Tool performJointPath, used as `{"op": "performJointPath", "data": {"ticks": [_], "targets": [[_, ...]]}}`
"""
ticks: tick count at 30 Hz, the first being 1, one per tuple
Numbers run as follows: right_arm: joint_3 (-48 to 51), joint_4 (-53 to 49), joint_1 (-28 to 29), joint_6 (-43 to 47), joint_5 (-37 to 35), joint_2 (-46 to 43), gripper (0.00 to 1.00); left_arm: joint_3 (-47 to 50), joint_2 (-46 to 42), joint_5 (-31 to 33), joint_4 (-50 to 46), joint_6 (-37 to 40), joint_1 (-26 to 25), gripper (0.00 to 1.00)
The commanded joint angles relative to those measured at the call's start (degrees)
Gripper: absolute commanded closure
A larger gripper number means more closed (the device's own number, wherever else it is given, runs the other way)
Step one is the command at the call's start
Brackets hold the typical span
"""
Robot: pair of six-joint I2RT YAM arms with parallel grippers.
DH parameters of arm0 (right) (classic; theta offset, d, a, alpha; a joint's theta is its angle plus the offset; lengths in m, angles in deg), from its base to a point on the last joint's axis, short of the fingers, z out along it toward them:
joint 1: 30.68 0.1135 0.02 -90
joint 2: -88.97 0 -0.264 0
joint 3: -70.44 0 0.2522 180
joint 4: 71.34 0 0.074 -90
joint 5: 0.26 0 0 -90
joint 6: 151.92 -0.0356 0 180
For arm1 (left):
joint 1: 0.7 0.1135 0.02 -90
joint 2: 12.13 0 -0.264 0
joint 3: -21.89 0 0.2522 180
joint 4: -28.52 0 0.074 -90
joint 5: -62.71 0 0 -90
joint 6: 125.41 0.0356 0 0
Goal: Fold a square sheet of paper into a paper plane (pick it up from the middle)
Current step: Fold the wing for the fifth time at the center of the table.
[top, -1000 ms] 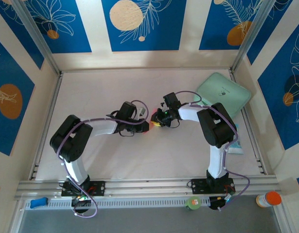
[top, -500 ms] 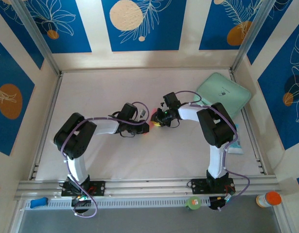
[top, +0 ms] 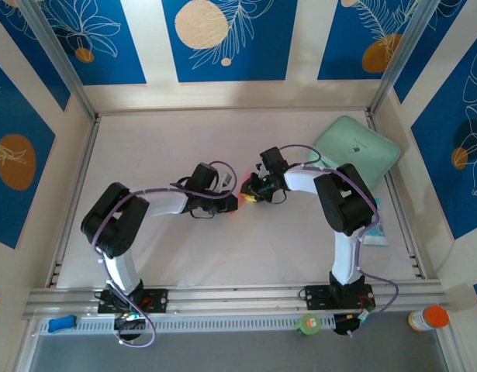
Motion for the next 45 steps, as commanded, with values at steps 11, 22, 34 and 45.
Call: {"op": "performJointPath", "data": {"ticks": [11, 22, 34, 45], "targets": [[0.44, -4.71, 0.39, 0.96, -2.49, 3.2, 0.77, -3.43, 1.39, -0.47, -5.93, 3.95, 1.85, 0.71], [0.4, -3.57, 0.49, 1.3, -0.91, 2.39, 0.76, -3.66, 3.92, -1.47, -4.32, 3.62, 1.82, 0.8], [-0.26, -1.34, 0.39, 3.11, 1.69, -0.7, 0.75, -3.25, 1.91, 0.45, -6.49, 4.55, 1.82, 0.82], [-0.82, -1.33, 0.77, 4.3, 1.52, -3.16, 0.74, -2.75, -2.31, 2.57, -6.35, 4.6, 1.82, 0.78]]}}
